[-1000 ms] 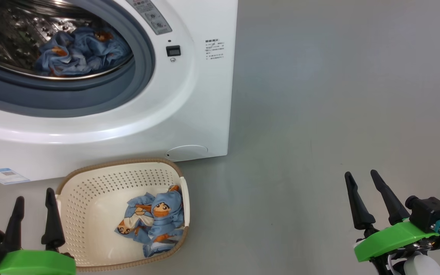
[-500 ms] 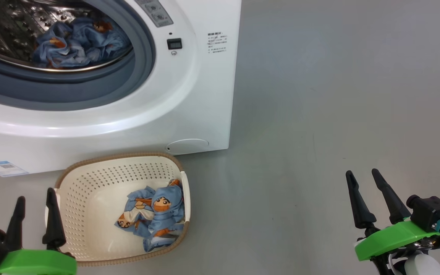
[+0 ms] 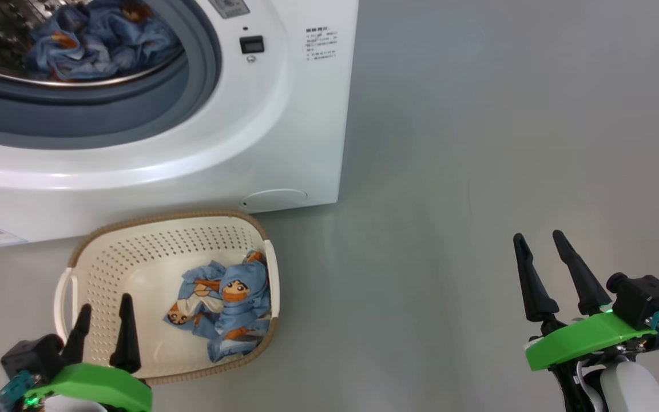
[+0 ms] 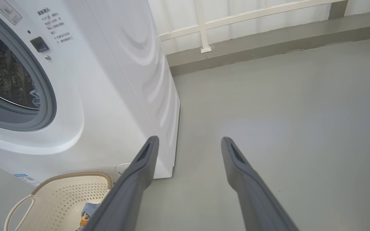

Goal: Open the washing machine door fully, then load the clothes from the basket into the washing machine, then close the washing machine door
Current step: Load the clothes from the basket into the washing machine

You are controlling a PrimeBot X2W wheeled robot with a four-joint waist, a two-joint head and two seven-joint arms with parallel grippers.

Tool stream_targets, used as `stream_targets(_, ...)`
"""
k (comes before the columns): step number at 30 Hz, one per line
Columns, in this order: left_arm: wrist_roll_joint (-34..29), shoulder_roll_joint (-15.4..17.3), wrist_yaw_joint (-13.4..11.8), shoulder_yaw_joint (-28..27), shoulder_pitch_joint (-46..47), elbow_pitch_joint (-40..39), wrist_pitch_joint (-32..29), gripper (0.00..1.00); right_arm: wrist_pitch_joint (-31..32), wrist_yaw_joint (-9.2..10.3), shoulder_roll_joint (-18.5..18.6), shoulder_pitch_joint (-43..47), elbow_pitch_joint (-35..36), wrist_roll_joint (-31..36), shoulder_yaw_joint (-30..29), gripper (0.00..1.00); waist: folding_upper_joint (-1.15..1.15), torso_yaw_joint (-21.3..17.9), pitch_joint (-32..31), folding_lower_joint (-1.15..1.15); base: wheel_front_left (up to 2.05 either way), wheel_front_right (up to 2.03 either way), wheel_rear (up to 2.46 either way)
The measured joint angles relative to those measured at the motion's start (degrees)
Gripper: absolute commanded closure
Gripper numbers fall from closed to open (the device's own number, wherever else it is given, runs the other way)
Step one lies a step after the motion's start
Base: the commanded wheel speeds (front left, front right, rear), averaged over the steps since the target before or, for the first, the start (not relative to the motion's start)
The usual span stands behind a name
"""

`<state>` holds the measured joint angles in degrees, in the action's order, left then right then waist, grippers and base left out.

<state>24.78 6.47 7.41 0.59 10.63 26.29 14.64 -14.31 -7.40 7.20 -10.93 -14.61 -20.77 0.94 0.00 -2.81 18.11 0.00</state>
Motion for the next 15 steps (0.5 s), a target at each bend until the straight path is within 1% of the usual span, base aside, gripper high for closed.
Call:
stream_targets(3,1.25,0.2,0.0,1.74,1.66,2.91,0.0,0.0,-0.01,0.0,-0.29,-0.74,0.09,0.0,0.03,0.0,0.0,-0.24,1.34,0.0,0.0,0.0,0.0)
stream_targets(9,1.42,1.72,0.0,6.84,5.63,8.77,0.0,0.0,-0.01,0.0,-0.87,-2.93,0.36,0.21,0.3,0.0,0.0,-0.77,4.43,0.0,0.0,0.0,0.0)
stream_targets(15,5.04,2.03,0.0,11.51,9.26,14.0,-0.01,0.0,-0.01,0.0,-1.79,-4.78,0.76,0.55,0.53,0.0,0.0,-1.57,7.67,0.0,0.0,0.0,0.0)
